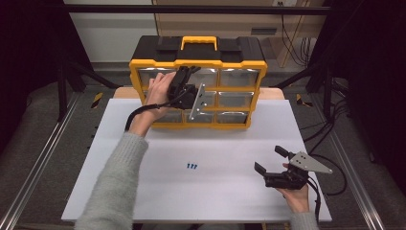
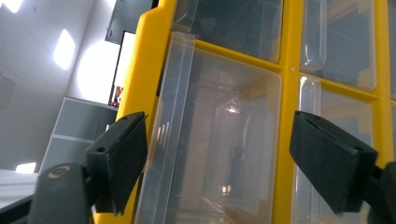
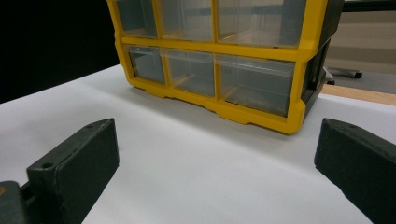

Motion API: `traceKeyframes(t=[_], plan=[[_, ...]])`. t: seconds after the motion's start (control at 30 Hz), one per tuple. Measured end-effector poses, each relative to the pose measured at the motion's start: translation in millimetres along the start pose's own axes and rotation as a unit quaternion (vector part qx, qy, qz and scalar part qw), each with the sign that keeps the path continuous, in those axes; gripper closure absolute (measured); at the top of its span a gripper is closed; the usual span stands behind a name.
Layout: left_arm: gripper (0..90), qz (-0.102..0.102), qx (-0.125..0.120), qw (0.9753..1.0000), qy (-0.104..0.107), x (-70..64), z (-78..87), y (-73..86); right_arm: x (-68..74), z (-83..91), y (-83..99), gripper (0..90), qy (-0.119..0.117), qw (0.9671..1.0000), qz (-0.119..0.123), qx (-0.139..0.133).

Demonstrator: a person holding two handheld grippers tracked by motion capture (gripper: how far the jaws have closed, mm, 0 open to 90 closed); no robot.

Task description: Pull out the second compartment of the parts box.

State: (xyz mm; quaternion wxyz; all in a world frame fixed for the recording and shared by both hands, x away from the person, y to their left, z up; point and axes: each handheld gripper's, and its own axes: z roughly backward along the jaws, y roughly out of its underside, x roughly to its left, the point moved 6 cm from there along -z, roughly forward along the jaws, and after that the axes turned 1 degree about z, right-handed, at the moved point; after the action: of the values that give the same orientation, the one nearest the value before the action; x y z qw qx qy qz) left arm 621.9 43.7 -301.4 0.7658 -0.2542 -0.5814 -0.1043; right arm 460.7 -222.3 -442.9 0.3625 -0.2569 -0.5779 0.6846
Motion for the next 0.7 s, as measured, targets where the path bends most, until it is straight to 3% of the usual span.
traceKeyframes(t=[0.37,0.57,0.7], plan=[[34.7,-0.033,-0.005,0.9990,-0.029,2.2,1.9,2.5,-0.2,0.1,-0.8,0.5,0.001,1.0000,-0.001,-0.006],[43.9,-0.041,0.001,0.9980,-0.048,3.8,2.5,1.4,-0.2,0.1,-0.8,0.5,0.002,1.0000,-0.001,-0.006],[49.4,-0.057,0.010,0.9966,-0.059,5.2,3.9,2.0,-0.2,-0.1,-0.9,0.5,0.001,1.0000,-0.003,-0.008]])
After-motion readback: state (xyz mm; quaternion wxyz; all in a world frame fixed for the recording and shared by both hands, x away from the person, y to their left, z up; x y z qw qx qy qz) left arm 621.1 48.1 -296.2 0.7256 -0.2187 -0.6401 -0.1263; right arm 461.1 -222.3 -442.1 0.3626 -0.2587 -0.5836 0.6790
